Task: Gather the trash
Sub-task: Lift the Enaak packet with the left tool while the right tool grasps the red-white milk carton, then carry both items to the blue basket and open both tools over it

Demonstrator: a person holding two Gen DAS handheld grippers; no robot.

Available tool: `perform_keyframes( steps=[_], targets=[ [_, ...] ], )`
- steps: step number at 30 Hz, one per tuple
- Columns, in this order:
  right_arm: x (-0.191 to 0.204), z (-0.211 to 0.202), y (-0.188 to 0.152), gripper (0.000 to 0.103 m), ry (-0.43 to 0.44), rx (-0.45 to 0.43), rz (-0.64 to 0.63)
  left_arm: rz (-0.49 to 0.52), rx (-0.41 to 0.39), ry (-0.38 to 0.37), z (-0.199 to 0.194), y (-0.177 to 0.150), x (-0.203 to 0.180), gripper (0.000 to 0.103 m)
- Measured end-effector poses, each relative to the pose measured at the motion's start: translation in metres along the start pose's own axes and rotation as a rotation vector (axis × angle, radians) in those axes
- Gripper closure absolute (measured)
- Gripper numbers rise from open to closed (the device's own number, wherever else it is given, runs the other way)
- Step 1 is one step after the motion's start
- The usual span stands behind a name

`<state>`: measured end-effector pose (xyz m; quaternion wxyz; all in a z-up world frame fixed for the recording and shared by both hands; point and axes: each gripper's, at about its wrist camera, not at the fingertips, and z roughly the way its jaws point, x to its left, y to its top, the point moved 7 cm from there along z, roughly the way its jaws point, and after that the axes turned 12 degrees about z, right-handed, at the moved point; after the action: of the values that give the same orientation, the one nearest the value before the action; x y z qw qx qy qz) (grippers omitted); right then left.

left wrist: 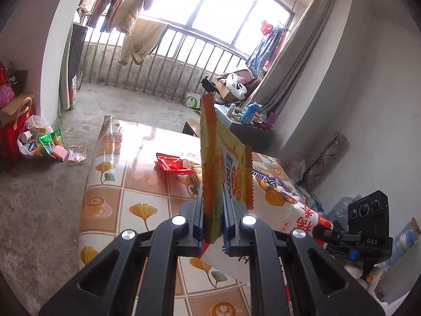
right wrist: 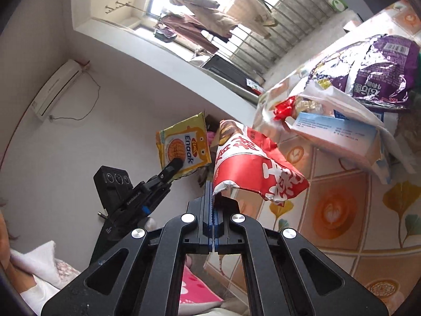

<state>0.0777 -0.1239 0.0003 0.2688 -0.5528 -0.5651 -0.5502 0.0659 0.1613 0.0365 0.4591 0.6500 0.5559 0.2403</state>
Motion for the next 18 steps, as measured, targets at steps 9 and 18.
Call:
perform_keyframes(
  steps=[9,18],
  targets=[
    [0.002,-0.151,-0.008,0.103,-0.074,-0.355,-0.011,0.196,-0.07,-0.263,0.022,0.058,-0.109,0.093],
    [-0.084,-0.332,-0.008,0.103,-0.408,-0.886,0.24,0.424,0.15,-0.568,0.128,0.065,-0.315,0.092]
  ],
)
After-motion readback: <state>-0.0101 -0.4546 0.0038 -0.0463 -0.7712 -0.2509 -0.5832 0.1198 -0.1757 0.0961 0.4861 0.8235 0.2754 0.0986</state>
